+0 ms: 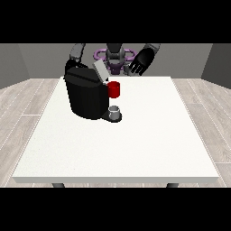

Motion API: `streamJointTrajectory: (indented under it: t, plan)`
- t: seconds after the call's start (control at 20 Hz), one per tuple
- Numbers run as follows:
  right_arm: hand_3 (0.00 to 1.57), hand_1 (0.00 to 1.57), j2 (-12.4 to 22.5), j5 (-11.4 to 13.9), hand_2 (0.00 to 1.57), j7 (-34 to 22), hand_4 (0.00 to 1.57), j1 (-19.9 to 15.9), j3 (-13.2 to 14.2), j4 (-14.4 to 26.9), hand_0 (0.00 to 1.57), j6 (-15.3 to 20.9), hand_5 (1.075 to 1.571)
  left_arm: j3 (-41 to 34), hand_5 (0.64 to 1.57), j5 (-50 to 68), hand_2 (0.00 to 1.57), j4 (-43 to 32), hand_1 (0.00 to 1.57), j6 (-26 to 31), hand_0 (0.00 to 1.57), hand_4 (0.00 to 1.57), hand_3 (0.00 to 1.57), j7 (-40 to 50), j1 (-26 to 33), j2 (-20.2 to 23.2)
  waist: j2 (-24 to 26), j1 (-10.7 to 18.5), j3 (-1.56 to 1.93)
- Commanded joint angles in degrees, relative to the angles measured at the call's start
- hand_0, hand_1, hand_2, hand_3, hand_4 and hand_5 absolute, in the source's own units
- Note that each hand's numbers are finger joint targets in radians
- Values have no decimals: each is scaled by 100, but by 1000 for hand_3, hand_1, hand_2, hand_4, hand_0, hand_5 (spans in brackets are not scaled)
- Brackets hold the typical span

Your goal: Insert the coffee pod into the coffee machine and close the lid

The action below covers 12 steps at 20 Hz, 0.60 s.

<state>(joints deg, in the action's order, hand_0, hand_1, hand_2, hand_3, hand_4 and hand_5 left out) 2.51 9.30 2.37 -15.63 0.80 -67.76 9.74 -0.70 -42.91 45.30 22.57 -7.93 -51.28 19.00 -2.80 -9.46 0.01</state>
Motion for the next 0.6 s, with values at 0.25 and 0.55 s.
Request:
streamJointTrajectory:
  t: [0.25,0.55]
  plan:
    - [0,0,0,92,0,-363,0,-460,-57,-372,0,83,1571,-644,1571,311,1295,-255,1268,459,1268,488,1269,707,-1296,351,-357,-477,0]
    - [0,0,289,-234,0,194,186,-503,361,-217,0,-144,1571,-496,1571,120,1279,-143,1225,254,1225,482,1251,642,-1463,325,-779,-487,3]
